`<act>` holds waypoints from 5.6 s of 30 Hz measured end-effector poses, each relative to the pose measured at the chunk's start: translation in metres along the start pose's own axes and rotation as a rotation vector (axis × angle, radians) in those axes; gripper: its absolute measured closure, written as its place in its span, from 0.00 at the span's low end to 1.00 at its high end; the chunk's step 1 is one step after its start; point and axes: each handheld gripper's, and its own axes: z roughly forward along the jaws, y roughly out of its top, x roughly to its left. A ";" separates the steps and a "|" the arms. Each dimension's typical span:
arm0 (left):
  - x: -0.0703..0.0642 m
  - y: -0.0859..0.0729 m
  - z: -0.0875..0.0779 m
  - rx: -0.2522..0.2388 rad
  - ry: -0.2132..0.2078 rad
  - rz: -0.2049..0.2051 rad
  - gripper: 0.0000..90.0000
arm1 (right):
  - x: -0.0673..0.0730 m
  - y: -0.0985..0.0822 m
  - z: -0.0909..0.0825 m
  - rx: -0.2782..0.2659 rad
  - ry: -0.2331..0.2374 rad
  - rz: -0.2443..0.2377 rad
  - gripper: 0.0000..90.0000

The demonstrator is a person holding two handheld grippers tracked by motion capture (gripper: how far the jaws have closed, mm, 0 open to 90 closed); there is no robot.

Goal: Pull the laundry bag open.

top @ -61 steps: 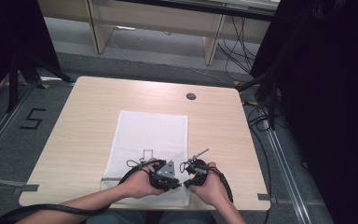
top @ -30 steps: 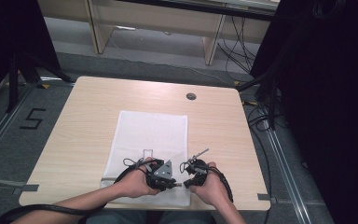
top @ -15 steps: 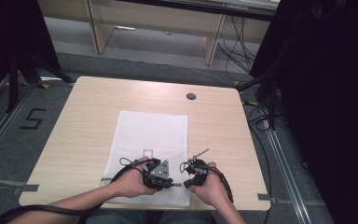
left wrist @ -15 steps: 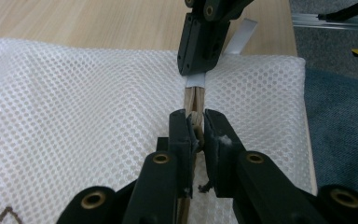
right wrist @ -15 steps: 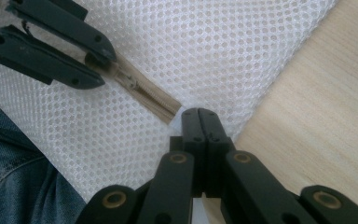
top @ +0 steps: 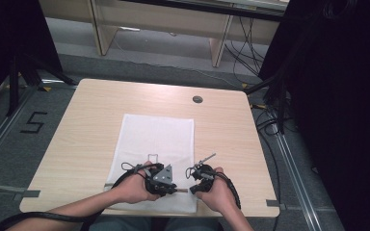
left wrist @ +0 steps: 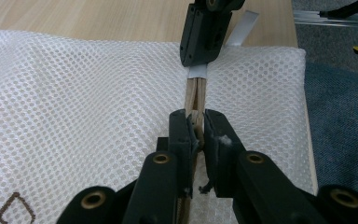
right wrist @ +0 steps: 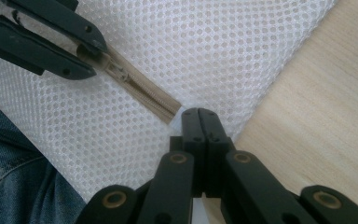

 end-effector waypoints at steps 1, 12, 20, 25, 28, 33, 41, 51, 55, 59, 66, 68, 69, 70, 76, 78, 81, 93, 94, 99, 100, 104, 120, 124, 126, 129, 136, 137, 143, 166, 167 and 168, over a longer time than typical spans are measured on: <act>-0.001 0.000 0.000 -0.001 -0.003 -0.014 0.91 | 0.000 0.000 0.000 -0.002 -0.001 -0.004 1.00; 0.000 -0.001 -0.002 0.000 -0.004 -0.019 0.91 | 0.002 0.000 0.000 0.009 -0.009 0.010 1.00; 0.000 -0.003 -0.005 0.000 -0.003 -0.020 0.91 | 0.002 0.000 0.000 0.008 -0.010 0.009 1.00; 0.000 -0.003 -0.005 -0.002 -0.005 -0.019 0.91 | 0.002 0.000 0.000 0.005 -0.006 0.004 1.00; 0.000 -0.003 -0.007 0.006 -0.005 -0.019 0.91 | 0.002 0.000 0.000 0.006 -0.010 0.002 1.00; 0.000 -0.006 -0.011 0.002 0.005 -0.021 0.91 | 0.001 0.000 0.000 0.001 -0.006 -0.007 1.00; 0.001 -0.008 -0.017 0.001 0.005 -0.005 0.91 | 0.002 0.000 0.000 0.002 -0.009 -0.007 1.00; 0.001 -0.012 -0.022 0.006 0.003 -0.010 0.91 | 0.002 0.000 0.000 -0.001 -0.009 -0.005 1.00; 0.001 -0.014 -0.023 0.001 0.000 -0.031 0.91 | 0.002 0.000 0.000 0.010 -0.012 0.010 1.00; 0.000 -0.014 -0.025 0.004 0.008 -0.010 0.91 | 0.002 0.000 0.000 0.000 -0.009 -0.005 1.00; 0.001 -0.018 -0.028 0.000 0.004 -0.027 0.91 | 0.002 0.000 0.000 0.005 -0.011 0.004 1.00; 0.001 -0.019 -0.029 0.002 0.001 -0.032 0.91 | 0.002 0.000 0.000 0.009 -0.013 0.009 1.00; 0.001 -0.019 -0.030 0.001 0.005 -0.026 0.91 | 0.001 0.000 0.000 0.006 -0.013 0.002 1.00; 0.001 -0.019 -0.030 0.001 0.005 -0.026 0.91 | 0.001 0.000 0.000 0.006 -0.013 0.002 1.00; 0.000 -0.021 -0.035 0.003 0.010 -0.024 0.91 | 0.003 0.001 -0.001 0.012 -0.017 0.001 1.00; 0.000 -0.022 -0.036 0.000 0.011 -0.027 0.91 | 0.003 0.001 0.000 0.006 -0.017 -0.007 1.00; -0.001 -0.024 -0.039 0.000 0.011 -0.039 0.91 | 0.002 0.000 0.000 0.003 -0.015 -0.013 1.00; 0.000 -0.034 -0.051 0.012 0.028 -0.047 0.91 | 0.003 0.001 0.000 0.009 -0.024 -0.007 1.00; 0.000 -0.034 -0.051 0.012 0.028 -0.047 0.91 | 0.003 0.001 0.000 0.008 -0.026 -0.007 1.00; 0.002 -0.041 -0.059 0.011 0.029 -0.071 0.91 | 0.004 0.001 -0.001 0.016 -0.028 0.005 1.00; 0.002 -0.044 -0.062 0.008 0.031 -0.084 0.91 | 0.004 0.000 -0.001 0.018 -0.030 0.011 1.00; 0.001 -0.048 -0.066 0.008 0.042 -0.082 0.91 | 0.004 0.001 -0.001 0.017 -0.030 0.003 1.00; 0.001 -0.055 -0.075 0.011 0.046 -0.096 0.91 | 0.003 0.000 0.000 0.005 -0.032 -0.023 1.00; 0.001 -0.058 -0.079 0.001 0.046 -0.113 0.91 | 0.003 0.000 -0.001 0.007 -0.030 -0.014 1.00; 0.002 -0.064 -0.083 -0.004 0.048 -0.133 0.91 | 0.004 0.000 -0.001 0.013 -0.038 -0.012 1.00; 0.001 -0.068 -0.087 -0.013 0.053 -0.142 0.91 | 0.003 0.000 0.000 0.006 -0.035 -0.023 1.00; 0.000 -0.072 -0.093 -0.006 0.053 -0.135 0.91 | 0.004 0.000 -0.001 0.008 -0.032 -0.013 1.00; 0.000 -0.074 -0.094 -0.008 0.056 -0.140 0.91 | 0.004 0.000 -0.001 0.006 -0.034 -0.012 1.00; 0.000 -0.084 -0.100 -0.024 0.056 -0.185 0.91 | 0.003 0.000 -0.001 0.008 -0.029 -0.009 1.00; 0.018 -0.124 -0.145 0.096 0.192 -0.212 0.91 | 0.004 0.001 -0.001 0.020 -0.051 -0.020 1.00; 0.021 -0.134 -0.153 0.073 0.190 -0.280 0.91 | 0.003 0.000 -0.001 0.017 -0.050 -0.011 1.00; 0.024 -0.139 -0.157 0.103 0.202 -0.266 0.91 | 0.002 0.000 -0.002 0.016 -0.050 -0.011 1.00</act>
